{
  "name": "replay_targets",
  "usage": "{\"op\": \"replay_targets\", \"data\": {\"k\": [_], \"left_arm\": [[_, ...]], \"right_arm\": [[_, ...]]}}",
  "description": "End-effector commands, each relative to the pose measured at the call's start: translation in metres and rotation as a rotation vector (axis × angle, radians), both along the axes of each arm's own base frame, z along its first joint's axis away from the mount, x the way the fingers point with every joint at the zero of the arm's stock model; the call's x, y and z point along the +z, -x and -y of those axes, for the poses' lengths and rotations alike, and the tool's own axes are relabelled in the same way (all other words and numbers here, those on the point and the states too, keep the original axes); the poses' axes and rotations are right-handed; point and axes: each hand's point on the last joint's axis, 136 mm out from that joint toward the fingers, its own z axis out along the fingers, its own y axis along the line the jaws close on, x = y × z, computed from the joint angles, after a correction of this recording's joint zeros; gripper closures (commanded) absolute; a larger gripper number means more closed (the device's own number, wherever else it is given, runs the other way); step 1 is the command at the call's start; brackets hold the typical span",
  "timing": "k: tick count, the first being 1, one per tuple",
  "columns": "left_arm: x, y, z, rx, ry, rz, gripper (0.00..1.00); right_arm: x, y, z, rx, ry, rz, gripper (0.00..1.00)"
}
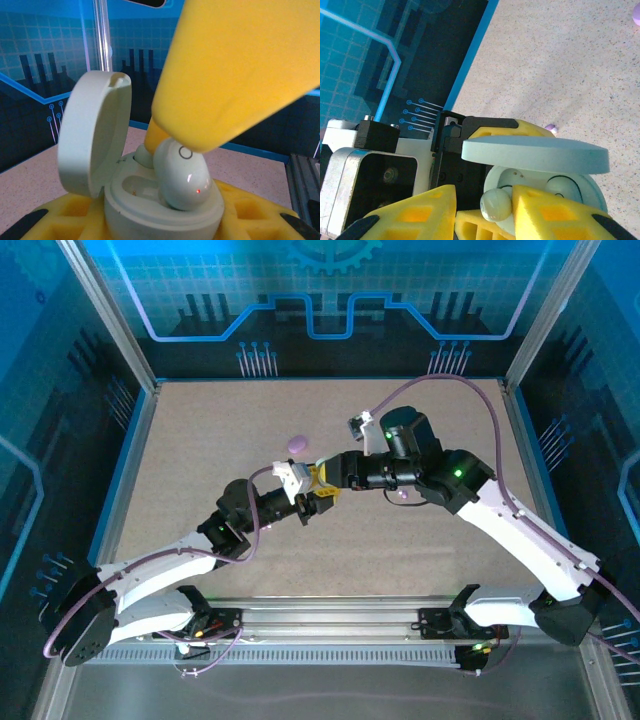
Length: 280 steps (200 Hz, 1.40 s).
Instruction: Insert wireless bluetooth earbuds into charging case
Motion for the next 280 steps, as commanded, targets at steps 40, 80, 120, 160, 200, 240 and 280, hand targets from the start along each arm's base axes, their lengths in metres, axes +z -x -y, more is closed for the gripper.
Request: {"op": "replay_targets", "data": {"k": [40, 80, 120, 160, 200, 240, 280], "left_arm": [[0.011, 0.004, 0.001, -0.012, 0.033, 0.026, 0.75], [0.012, 0.005, 0.0, -0.015, 0.041, 0.023, 0.75], [0.013, 0.006, 0.0, -0.017, 0.047, 0.025, 0.75], [0.012, 0.007, -0.003, -0.01, 0.046, 0.027, 0.75], [0.01, 0.008, -0.003, -0.015, 0.043, 0.032, 0.75], [0.014, 0.016, 0.001, -0.061, 0.05, 0.042, 0.75], [0.017, 0.023, 0.006, -0.115, 0.053, 0.041, 0.75]], "right_arm": [[0.019, 0.006, 0.002, 0.004, -0.041, 0.063, 0.62], [0.016, 0.004, 0.003, -0.002, -0.034, 0.06, 0.61], [0.02, 0.006, 0.002, 0.009, -0.046, 0.067, 0.6], [0.033, 0.009, 0.013, -0.014, -0.071, 0.153, 0.59], [0.046, 0.004, 0.051, -0.153, -0.027, 0.276, 0.55], [0.044, -0.007, 0.095, -0.336, -0.002, 0.289, 0.45], [0.03, -0.02, 0.115, -0.398, -0.032, 0.179, 0.41]]}}
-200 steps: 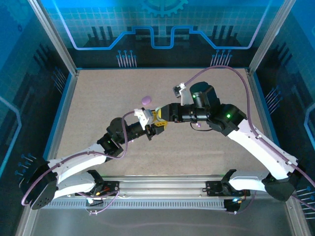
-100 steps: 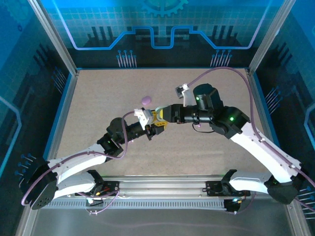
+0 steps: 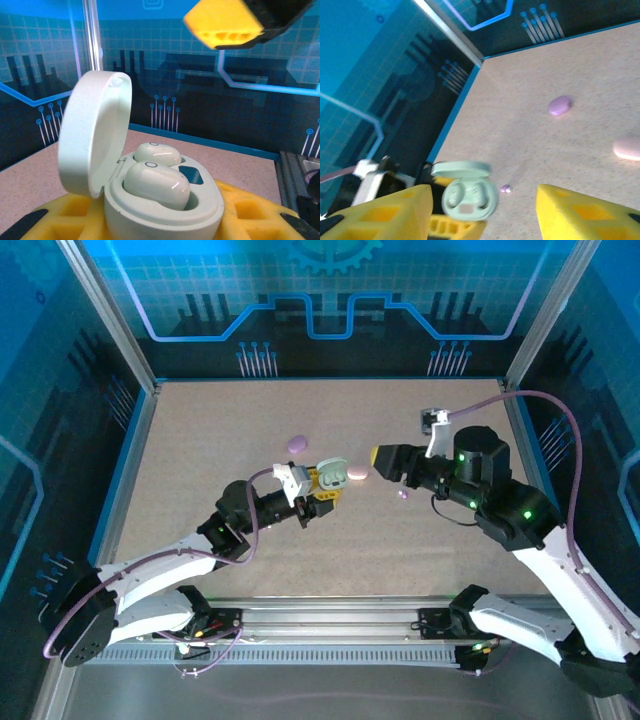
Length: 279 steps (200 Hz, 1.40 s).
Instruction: Insert wireless bluetooth earbuds into charging case
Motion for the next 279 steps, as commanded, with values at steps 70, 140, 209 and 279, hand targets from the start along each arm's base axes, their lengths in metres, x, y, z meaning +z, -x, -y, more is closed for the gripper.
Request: {"op": "replay_targets", "data": {"k": [70, 140, 209, 279], "left_arm": [[0.019, 0.02, 0.011, -0.118, 0.044, 0.021, 0.75], [0.021, 0.021, 0.013, -0.122, 0.042, 0.018, 0.75], [0.026, 0.019, 0.012, -0.105, 0.052, 0.026, 0.75], [0.027, 0.017, 0.009, -0.087, 0.058, 0.031, 0.75]], "right_arm": [[-0.029, -0.025, -0.019, 0.109, -0.059, -0.299, 0.35], [-0.046, -0.027, -0.046, 0.219, -0.048, -0.371, 0.36], [-0.066, -0.009, -0.068, 0.341, 0.019, -0.432, 0.38], [-0.071, 0.008, -0.062, 0.348, -0.01, -0.422, 0.38]]}}
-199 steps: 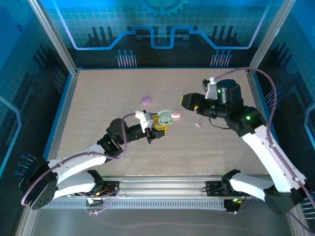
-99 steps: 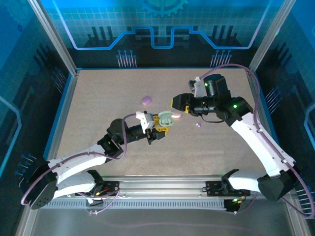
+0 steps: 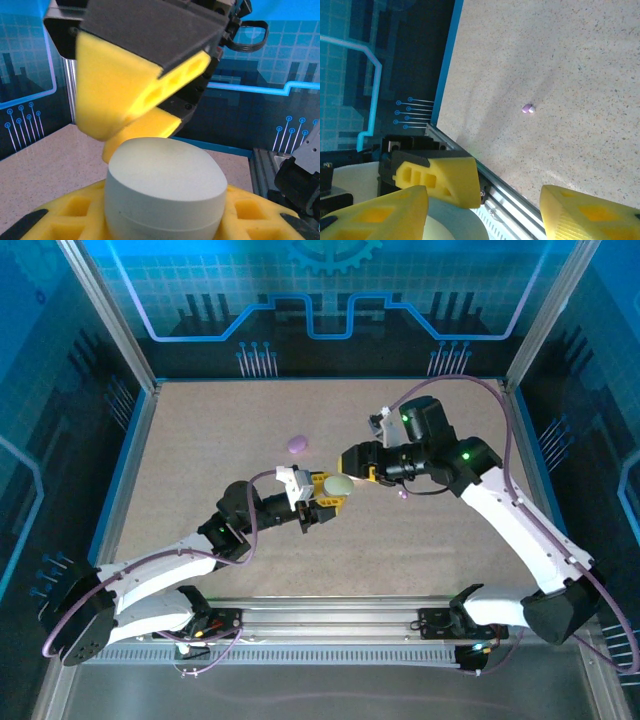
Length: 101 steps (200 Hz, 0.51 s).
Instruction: Insert wireless bluetooth earbuds into charging case
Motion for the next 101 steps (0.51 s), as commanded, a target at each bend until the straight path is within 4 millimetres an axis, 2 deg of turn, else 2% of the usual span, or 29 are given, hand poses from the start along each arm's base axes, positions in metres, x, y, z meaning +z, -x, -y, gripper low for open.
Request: {"op": "replay_targets", "data": {"k": [1, 37, 64, 101], "left_arm": [[0.025, 0.002, 0.0, 0.005, 0.053, 0.044, 0.75], [0.031, 0.002, -0.002, 0.008, 0.077, 0.05, 0.75], [0.036, 0.002, -0.003, 0.013, 0.098, 0.055, 0.75], [0.045, 0.005, -0.002, -0.011, 0.124, 0.055, 0.75]], "right_arm": [[0.007, 0.016, 0.001, 0.031, -0.038, 0.023, 0.38], [0.011, 0.028, -0.001, 0.06, -0.134, 0.031, 0.38], [0.015, 0.039, -0.015, 0.147, -0.25, -0.015, 0.4], [0.017, 0.043, -0.024, 0.204, -0.305, -0.043, 0.44]]}}
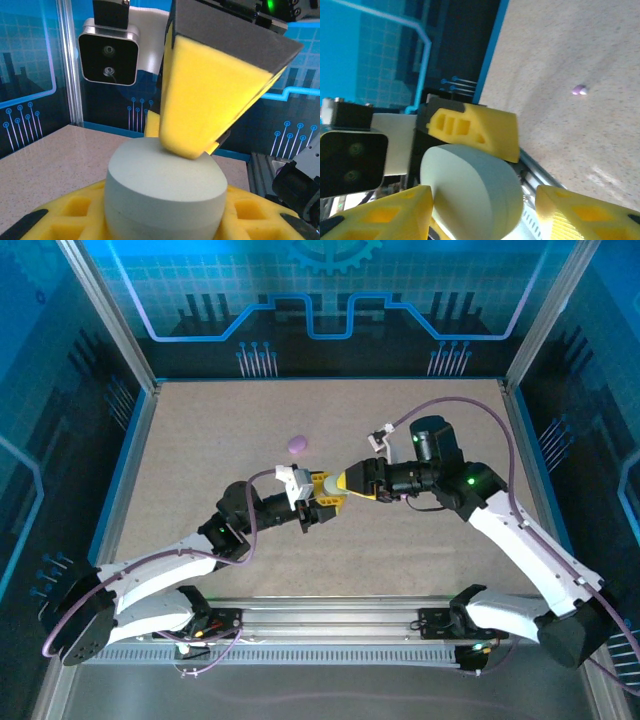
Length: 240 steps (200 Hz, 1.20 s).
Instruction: Insert wireless bluetooth earbuds into charging case
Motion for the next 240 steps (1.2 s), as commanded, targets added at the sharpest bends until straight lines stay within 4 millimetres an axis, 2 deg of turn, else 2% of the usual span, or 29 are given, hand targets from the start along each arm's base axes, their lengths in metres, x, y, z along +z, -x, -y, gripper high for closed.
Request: {"op": "replay_targets", "data": {"k": [1, 67, 128, 160, 196, 240], "left_arm": [[0.041, 0.005, -0.002, -0.01, 0.102, 0.068, 0.75], [0.045, 0.006, -0.003, -0.013, 0.113, 0.073, 0.74], [0.041, 0.004, -0.005, 0.007, 0.101, 0.072, 0.73], [0.037, 0.002, -0.005, 0.02, 0.09, 0.066, 0.72], [0.033, -0.002, -0.006, 0.045, 0.068, 0.051, 0.72], [0.025, -0.009, -0.007, 0.078, 0.024, 0.019, 0.66]], "right_arm": [[0.012, 0.009, -0.011, 0.082, -0.091, -0.012, 0.44], [0.007, 0.004, -0.017, 0.098, -0.135, -0.048, 0.51], [0.004, 0.0, -0.012, 0.073, -0.134, -0.051, 0.78], [0.006, 0.0, -0.011, 0.063, -0.133, -0.041, 0.86], [0.01, -0.002, -0.01, 0.051, -0.135, -0.02, 0.91], [0.009, -0.007, -0.007, 0.013, -0.125, 0.011, 0.94]]}}
